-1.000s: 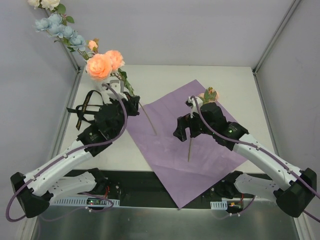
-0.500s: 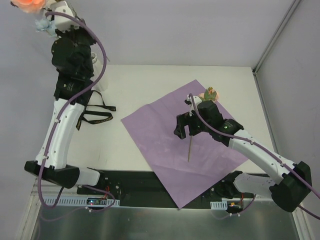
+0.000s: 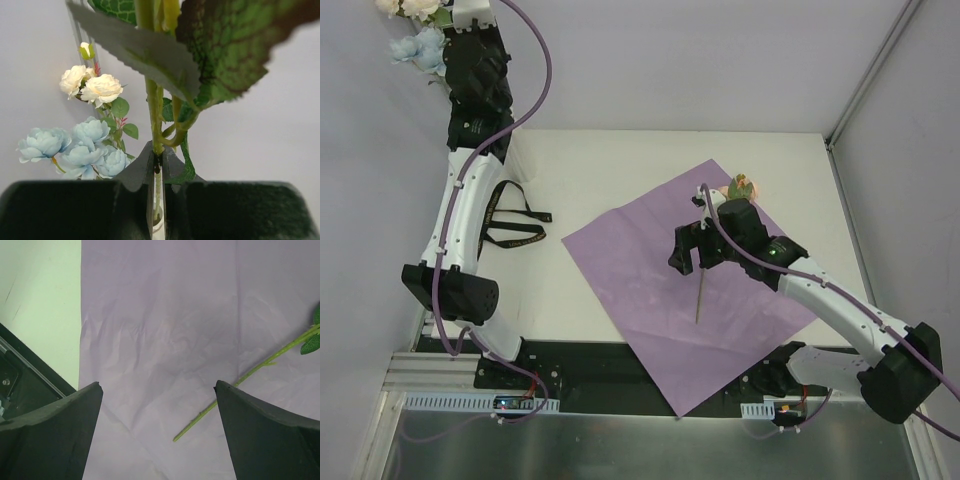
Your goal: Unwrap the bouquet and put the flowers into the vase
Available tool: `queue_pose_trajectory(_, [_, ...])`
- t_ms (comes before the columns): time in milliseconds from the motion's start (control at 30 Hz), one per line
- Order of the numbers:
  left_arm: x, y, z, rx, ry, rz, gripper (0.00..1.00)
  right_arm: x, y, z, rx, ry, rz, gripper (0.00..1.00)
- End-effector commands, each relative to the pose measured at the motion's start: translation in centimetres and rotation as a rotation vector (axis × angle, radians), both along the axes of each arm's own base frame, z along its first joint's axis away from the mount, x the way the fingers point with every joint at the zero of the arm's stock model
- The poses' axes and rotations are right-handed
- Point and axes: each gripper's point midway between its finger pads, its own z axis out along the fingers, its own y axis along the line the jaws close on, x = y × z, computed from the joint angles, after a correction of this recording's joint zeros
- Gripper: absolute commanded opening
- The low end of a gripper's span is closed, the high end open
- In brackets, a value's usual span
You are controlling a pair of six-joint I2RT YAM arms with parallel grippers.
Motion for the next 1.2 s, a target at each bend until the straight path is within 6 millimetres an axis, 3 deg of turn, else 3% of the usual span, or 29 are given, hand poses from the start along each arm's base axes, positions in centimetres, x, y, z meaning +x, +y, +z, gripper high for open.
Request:
queue_pose_trajectory(0, [-0.7,1.4,3.2,0.012,-0.100,0.024,0.00,0.7,0.5,0.7,0.033,-0.010,-0.009,0.98])
queue_pose_trajectory(300, [1.9,3.6,-2.1,-0.072,-0.032,0.055,0.00,0.9,0.4,0.6,0.036,-0.008,-0.019,0.98])
queue_pose_trajectory(333, [2.3,4.2,-3.7,-0.087,-0.006,0.079,0.00,1.0,0.3,0.5,0.033,-0.003,-0.021,0.98])
queue_pose_trajectory(533, [4.7,5.7,-8.8,-0.117,0.093,0.136,0.01,0.9,0.2,0.5,0.035,-0.004,-0.022,0.98])
queue_pose_trajectory(567, [4.7,6.0,-9.4,-0.121,0.103,0.156,0.04,0.8,0.1,0.5,0.035,-0.005,-0.023,0.98])
queue_pose_trajectory(700, [5.0,6.4,-12.1,-0.143,0.160,0.186,0.40,0.5,-0.1,0.7,0.033,-0.004,-0.022,0.98])
queue_pose_trajectory(733, [4.8,6.4,-12.9,-0.162,0.181,0.185,0.55,0.5,-0.2,0.9,0.034,-0.005,-0.026,0.98])
queue_pose_trajectory(833, [3.7,6.0,-13.5,-0.232,0.186,0.163,0.81,0.2,-0.4,1.1,0.027,0.006,-0.027,0.98])
queue_pose_trajectory(900, [2.7,5.4,-14.0,-0.300,0.191,0.130,0.87,0.0,-0.4,1.3,0.027,0.010,-0.022,0.98])
queue_pose_trajectory(1000, [-0.9,4.0,-14.4,-0.404,0.189,0.049,0.92,-0.3,-0.4,1.5,0.034,0.040,-0.038,0.98])
queue_pose_trajectory(1167, [-6.0,0.0,-15.7,-0.580,0.197,-0.170,0.96,-0.8,-0.5,-0.6,-0.018,0.161,-0.068,0.97])
